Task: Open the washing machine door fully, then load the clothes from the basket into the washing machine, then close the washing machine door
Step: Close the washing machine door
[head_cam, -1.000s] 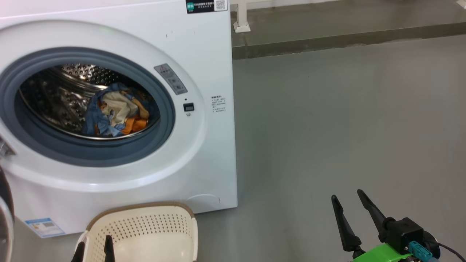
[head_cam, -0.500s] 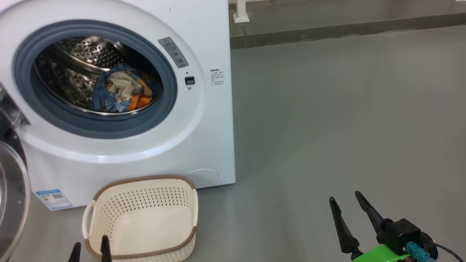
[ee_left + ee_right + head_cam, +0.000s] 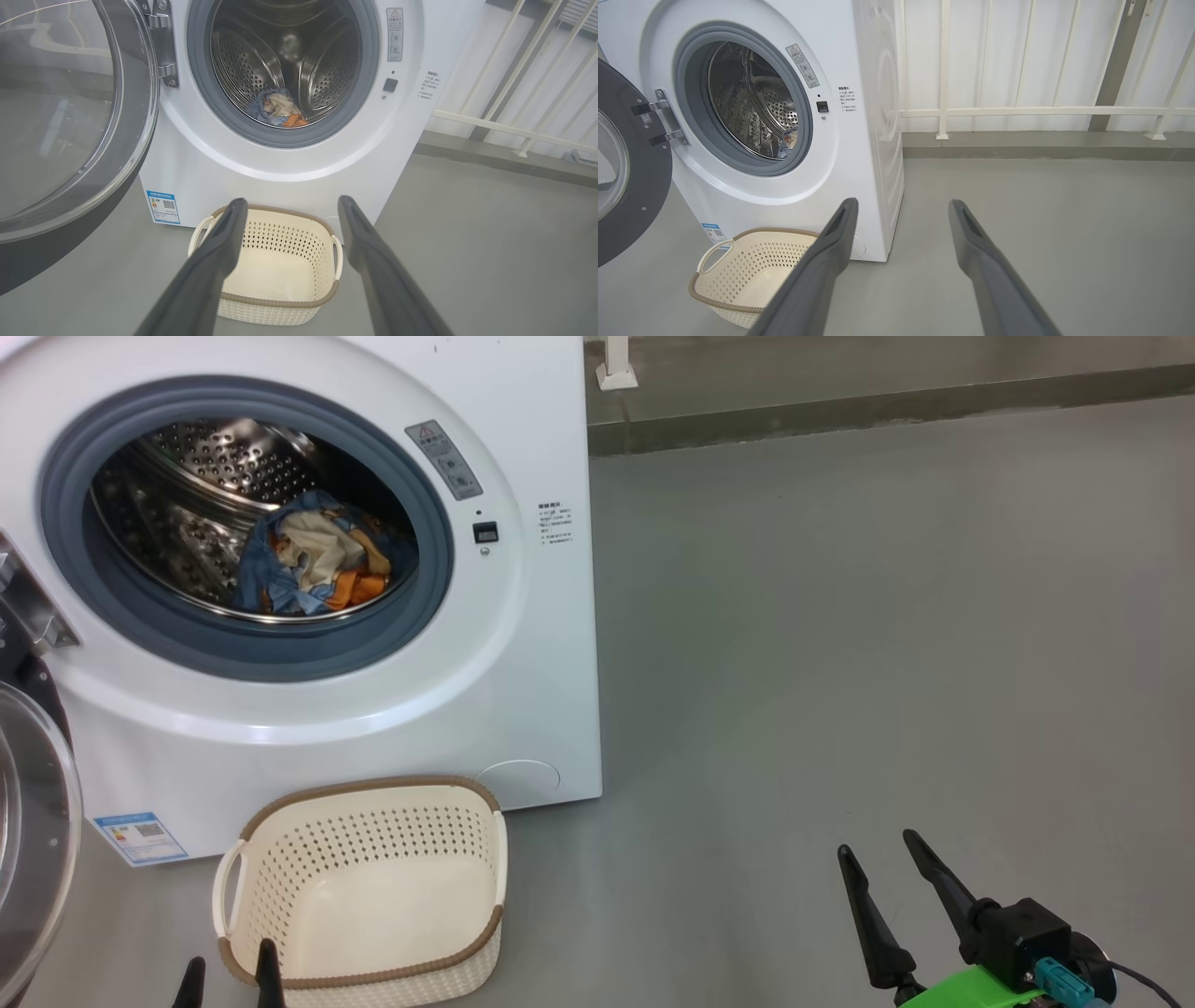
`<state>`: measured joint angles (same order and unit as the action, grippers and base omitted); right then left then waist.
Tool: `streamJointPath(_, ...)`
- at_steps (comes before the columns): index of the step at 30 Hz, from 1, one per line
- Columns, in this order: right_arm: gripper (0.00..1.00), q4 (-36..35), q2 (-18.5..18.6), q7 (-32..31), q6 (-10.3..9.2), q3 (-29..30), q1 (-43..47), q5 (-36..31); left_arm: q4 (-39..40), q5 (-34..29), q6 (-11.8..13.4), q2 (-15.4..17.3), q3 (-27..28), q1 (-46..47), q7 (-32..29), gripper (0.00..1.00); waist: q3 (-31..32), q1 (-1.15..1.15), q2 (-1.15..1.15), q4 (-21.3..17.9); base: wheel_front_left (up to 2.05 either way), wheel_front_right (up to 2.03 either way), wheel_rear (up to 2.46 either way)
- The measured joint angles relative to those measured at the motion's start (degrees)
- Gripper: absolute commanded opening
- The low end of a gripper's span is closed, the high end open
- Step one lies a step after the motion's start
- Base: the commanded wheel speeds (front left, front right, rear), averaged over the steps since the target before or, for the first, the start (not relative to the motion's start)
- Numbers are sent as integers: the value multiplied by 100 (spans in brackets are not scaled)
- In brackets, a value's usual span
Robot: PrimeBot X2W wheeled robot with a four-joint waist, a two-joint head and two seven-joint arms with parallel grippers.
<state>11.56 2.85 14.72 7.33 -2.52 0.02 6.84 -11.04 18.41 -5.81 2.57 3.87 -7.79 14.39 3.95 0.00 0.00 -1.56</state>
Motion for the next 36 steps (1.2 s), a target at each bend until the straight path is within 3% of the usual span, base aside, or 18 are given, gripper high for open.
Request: streamJointPath(36, 100, 14, 0, 0, 0, -34, 1, 40, -103, -55, -2, -2, 19, 77, 0, 100, 30, 0, 0, 228, 0, 0, 0)
